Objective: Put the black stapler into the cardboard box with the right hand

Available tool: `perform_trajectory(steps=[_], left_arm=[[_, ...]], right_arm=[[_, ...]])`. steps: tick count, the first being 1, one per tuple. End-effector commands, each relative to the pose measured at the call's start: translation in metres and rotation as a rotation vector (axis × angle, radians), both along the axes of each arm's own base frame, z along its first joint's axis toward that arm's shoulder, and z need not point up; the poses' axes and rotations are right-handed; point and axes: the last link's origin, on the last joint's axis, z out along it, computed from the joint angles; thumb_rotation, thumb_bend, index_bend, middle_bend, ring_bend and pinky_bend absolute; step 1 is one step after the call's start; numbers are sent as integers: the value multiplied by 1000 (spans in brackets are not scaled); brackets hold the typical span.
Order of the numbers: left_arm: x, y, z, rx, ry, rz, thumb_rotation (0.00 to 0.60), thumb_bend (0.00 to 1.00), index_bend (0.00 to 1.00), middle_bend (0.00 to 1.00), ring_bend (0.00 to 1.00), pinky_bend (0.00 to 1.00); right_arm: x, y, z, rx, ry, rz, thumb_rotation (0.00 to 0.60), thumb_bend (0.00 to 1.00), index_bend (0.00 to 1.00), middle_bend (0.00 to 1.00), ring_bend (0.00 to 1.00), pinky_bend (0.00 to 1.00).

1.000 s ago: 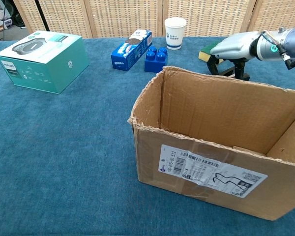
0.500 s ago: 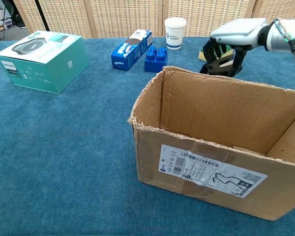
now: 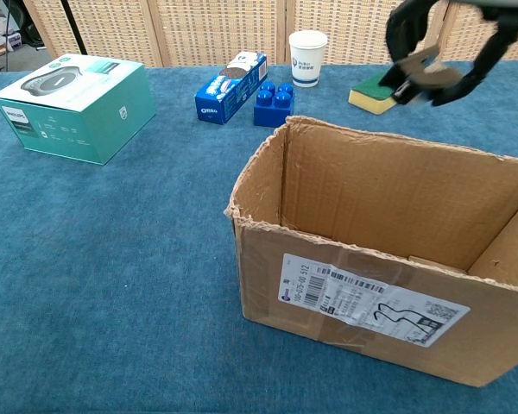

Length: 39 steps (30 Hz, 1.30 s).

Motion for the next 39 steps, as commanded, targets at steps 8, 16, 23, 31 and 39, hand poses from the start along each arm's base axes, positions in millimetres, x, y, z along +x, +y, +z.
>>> perform_trajectory(steps=[8,16,23,31,39], left_arm=[[2,-10,8,11,-24,-33,600,0,0,0,0,0],[1,-13,10,6,-36,-40,600,0,0,0,0,0],[-2,-12,11,1,-41,-32,600,0,0,0,0,0],[-1,-12,10,-5,-40,-35,600,0,0,0,0,0],[-1,-9,8,-16,-35,-27,600,0,0,0,0,0]], right_arm=[[41,71,25,-54,20,306,600,448,681,597,439,384],[72,85,0,-106,105,565,600,466,681,597,439,384],[71,95,-10,-200,204,881,600,495,681,597,439,385],[56,85,-14,-228,341,977,600,494,681,593,439,386],[48,94,-15,-278,353,1076,600,493,681,590,439,386]])
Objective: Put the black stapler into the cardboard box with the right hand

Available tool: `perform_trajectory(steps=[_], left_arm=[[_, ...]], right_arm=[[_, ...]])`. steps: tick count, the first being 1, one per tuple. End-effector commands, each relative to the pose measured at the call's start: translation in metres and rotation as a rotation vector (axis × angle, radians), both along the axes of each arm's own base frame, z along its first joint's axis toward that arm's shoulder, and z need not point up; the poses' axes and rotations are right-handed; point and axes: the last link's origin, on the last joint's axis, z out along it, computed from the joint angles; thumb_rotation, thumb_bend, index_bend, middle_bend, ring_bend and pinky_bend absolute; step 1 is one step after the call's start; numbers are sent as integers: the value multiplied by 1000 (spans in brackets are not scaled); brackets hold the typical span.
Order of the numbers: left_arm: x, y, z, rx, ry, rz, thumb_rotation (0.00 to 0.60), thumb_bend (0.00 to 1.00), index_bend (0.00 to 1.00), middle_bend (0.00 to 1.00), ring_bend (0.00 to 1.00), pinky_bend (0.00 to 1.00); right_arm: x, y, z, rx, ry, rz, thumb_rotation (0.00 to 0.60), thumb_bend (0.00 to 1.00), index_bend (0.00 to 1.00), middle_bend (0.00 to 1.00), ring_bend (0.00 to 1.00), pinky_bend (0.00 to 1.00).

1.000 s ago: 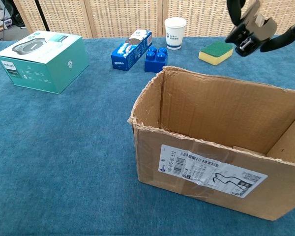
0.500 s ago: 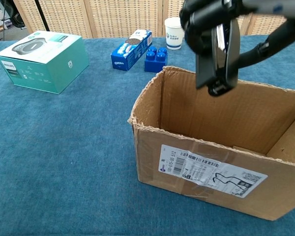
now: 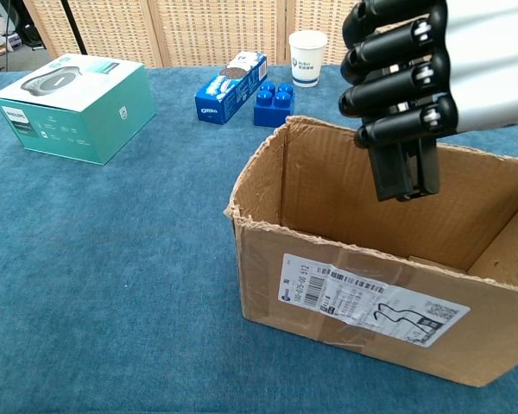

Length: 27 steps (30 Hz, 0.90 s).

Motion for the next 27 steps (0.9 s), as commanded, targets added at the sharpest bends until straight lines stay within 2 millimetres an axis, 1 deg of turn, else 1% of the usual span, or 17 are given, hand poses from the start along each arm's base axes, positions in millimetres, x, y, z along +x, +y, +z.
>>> perform_trajectory(steps=[1,3,4,6,8,9,10,11,13,14,17,24,27], left_arm=[[0,0,-1,-2,2,0,600,0,0,0,0,0],[1,0,-1,-1,4,-2,600,0,0,0,0,0],[1,0,-1,-1,4,-3,600,0,0,0,0,0],[1,0,-1,-1,5,-4,600,0,0,0,0,0],[1,0,-1,-1,5,-3,600,0,0,0,0,0],[1,0,-1,-1,5,-2,600,0,0,0,0,0],[1,0,-1,-1,4,-1,600,0,0,0,0,0],[1,0,-1,-1,3,0,600,0,0,0,0,0],[1,0,-1,-4,4,1,600,0,0,0,0,0],[1,0,-2,-5,4,-1,600,0,0,0,0,0],[1,0,-2,-5,5,-3,600,0,0,0,0,0],[2,-1,-2,-4,4,-5,600,0,0,0,0,0],[2,-1,-2,-3,4,-7,600,0,0,0,0,0]], right_arm=[[-3,2,-2,-21,7,35,600,491,681,580,437,386],[-5,1,-4,-39,26,40,600,477,681,524,398,386],[-7,0,-5,-46,37,34,600,471,677,485,361,386],[-10,0,-6,-51,49,27,600,457,632,390,260,385],[-13,-1,-6,-61,59,18,600,438,540,262,118,350],[-14,0,-6,-58,63,14,600,431,503,219,74,322],[-16,1,-6,-54,68,8,600,423,435,157,28,271],[-17,2,-6,-53,69,4,600,416,343,96,3,218],[-19,6,-3,-56,53,-5,600,414,225,31,0,163],[-19,8,-2,-58,47,-5,600,414,184,10,0,144],[-18,13,0,-55,29,1,600,414,149,0,0,124],[-17,18,10,-58,-26,9,600,414,144,0,0,124],[-14,13,22,-70,-85,-30,600,414,144,0,0,124]])
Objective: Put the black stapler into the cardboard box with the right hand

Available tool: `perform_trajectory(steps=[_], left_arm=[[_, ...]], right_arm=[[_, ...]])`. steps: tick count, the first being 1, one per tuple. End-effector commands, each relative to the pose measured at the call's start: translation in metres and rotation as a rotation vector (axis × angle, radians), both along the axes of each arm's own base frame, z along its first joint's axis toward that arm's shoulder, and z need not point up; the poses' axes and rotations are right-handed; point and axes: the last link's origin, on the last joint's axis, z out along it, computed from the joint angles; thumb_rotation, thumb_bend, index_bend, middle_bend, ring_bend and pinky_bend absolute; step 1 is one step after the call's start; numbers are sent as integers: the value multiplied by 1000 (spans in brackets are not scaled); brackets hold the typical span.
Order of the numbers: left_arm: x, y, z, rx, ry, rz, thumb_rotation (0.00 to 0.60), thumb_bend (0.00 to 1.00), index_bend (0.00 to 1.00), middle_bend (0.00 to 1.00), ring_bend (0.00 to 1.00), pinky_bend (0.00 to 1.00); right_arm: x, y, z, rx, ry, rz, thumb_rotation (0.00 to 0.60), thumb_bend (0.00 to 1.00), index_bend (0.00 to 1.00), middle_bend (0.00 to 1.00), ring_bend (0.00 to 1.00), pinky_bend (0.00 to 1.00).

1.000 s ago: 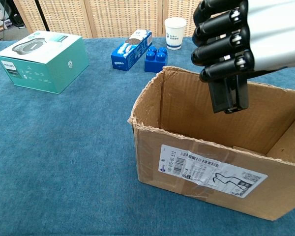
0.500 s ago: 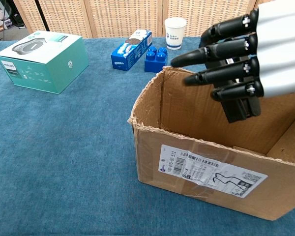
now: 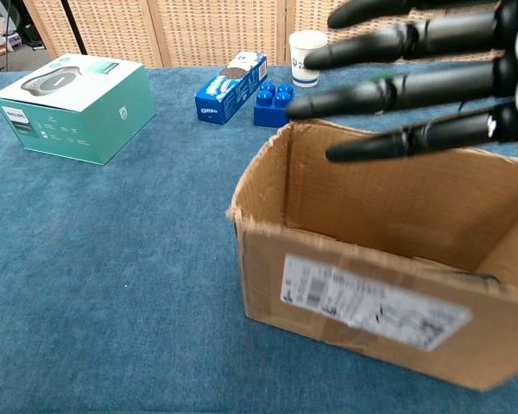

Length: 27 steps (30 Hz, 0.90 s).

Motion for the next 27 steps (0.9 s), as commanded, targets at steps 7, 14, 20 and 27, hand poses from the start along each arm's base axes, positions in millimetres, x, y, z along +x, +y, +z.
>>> perform_trajectory(steps=[7,14,20,27], left_arm=[[-1,0,1,8,4,2,600,0,0,0,0,0],[1,-3,3,25,3,-8,600,0,0,0,0,0],[2,-4,4,39,9,-17,600,0,0,0,0,0],[1,-3,0,39,24,-26,600,0,0,0,0,0]], right_arm=[[-3,-41,49,-82,-228,-253,600,388,141,0,0,124],[-77,-70,85,-120,-472,-932,600,12,31,0,0,124],[-124,-38,77,-49,-610,-1279,600,0,29,0,0,124],[-157,7,66,-52,-770,-1388,600,0,28,0,0,123]])
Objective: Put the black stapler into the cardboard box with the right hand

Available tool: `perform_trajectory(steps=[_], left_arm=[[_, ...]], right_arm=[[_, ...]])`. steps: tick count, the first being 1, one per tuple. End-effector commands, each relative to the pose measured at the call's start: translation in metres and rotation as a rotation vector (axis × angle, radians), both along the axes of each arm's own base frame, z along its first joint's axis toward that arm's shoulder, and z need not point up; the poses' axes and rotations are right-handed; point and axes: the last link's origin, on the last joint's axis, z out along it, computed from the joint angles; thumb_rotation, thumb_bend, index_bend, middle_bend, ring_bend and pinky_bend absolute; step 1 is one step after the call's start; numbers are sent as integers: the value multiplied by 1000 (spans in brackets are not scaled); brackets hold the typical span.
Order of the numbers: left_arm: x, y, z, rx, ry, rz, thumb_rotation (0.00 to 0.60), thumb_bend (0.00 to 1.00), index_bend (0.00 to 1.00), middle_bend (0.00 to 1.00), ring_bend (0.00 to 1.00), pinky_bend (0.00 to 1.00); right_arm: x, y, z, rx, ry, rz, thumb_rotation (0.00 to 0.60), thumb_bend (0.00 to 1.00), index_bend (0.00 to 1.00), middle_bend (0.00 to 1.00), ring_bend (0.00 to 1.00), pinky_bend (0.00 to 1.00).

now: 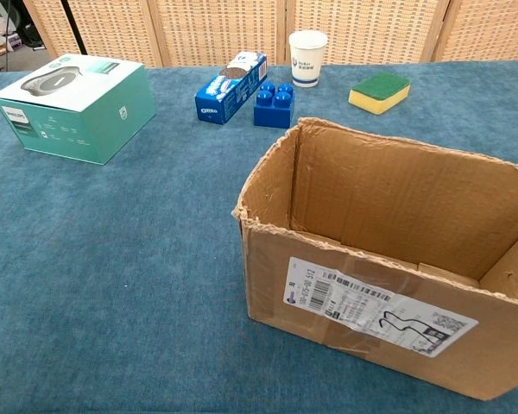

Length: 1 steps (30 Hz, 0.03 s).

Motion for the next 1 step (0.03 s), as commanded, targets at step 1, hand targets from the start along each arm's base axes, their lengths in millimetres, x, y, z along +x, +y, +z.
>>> perform_trajectory(steps=[1], left_arm=[[-1,1,-1,0,-1,2,600,0,0,0,0,0]], right_arm=[[-14,28,-11,-31,-80,-45,600,0,28,0,0,123]])
